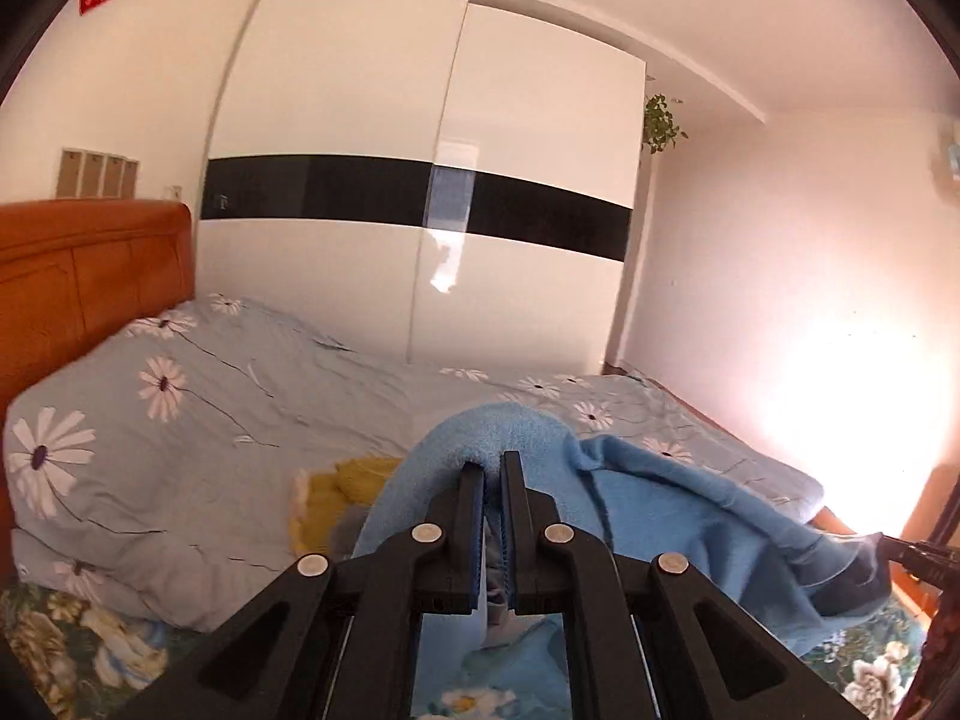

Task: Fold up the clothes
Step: 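Grasp the sweatshirt with the left gripper while the right gripper holds its other side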

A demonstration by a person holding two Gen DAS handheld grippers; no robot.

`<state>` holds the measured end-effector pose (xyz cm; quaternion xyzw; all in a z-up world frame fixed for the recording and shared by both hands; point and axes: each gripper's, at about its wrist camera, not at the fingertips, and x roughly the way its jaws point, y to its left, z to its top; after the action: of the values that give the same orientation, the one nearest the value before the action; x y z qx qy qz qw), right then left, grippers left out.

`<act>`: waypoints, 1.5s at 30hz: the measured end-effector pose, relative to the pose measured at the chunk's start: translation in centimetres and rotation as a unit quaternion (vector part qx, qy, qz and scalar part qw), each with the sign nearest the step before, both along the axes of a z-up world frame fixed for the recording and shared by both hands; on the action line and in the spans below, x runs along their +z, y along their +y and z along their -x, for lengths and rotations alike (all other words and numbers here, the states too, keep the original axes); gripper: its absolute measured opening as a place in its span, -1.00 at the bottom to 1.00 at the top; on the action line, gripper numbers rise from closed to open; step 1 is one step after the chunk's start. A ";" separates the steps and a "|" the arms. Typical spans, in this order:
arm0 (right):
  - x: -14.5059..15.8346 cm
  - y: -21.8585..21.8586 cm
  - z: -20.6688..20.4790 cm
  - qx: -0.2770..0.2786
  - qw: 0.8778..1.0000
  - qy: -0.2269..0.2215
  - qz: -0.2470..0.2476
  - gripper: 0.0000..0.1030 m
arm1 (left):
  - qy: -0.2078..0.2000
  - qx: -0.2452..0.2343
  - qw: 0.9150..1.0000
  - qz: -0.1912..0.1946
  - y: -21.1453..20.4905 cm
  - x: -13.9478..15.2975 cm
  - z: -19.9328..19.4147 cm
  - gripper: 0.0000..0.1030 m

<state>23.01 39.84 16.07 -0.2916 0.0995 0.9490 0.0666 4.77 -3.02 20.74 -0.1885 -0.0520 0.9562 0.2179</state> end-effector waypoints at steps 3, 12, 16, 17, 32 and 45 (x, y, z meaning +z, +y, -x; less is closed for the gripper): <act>-3.5 -1.4 0.4 0.027 0.999 -0.047 -0.003 -0.94 | -0.050 0.033 0.998 -0.014 -3.7 -2.9 0.6 -0.89; -6.7 -2.8 3.5 0.029 0.996 -0.089 0.008 -1.00 | -0.106 0.092 0.990 -0.011 -7.0 -7.5 -0.4 -0.89; -2.1 -1.6 4.0 0.025 0.998 -0.053 0.035 -1.00 | -0.068 0.088 0.993 -0.049 -8.4 -0.9 -2.0 -0.90; -1.4 -1.6 4.0 0.030 0.998 -0.047 0.040 -1.00 | -0.061 0.086 0.993 -0.052 -8.4 0.1 -2.4 -0.90; -16.2 -17.2 11.0 0.194 0.952 -0.233 0.051 -1.00 | -0.110 0.137 0.984 -0.023 -14.7 -6.2 -5.5 -0.90; -27.1 -26.6 22.1 0.223 0.911 -0.343 0.043 -0.04 | -0.185 0.202 0.961 -0.035 -23.9 -13.1 -6.8 -0.88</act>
<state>0.94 13.28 -10.98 -0.6166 0.0439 0.7754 -0.1291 11.52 -26.90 7.68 -0.3399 -0.1622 0.9263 0.0137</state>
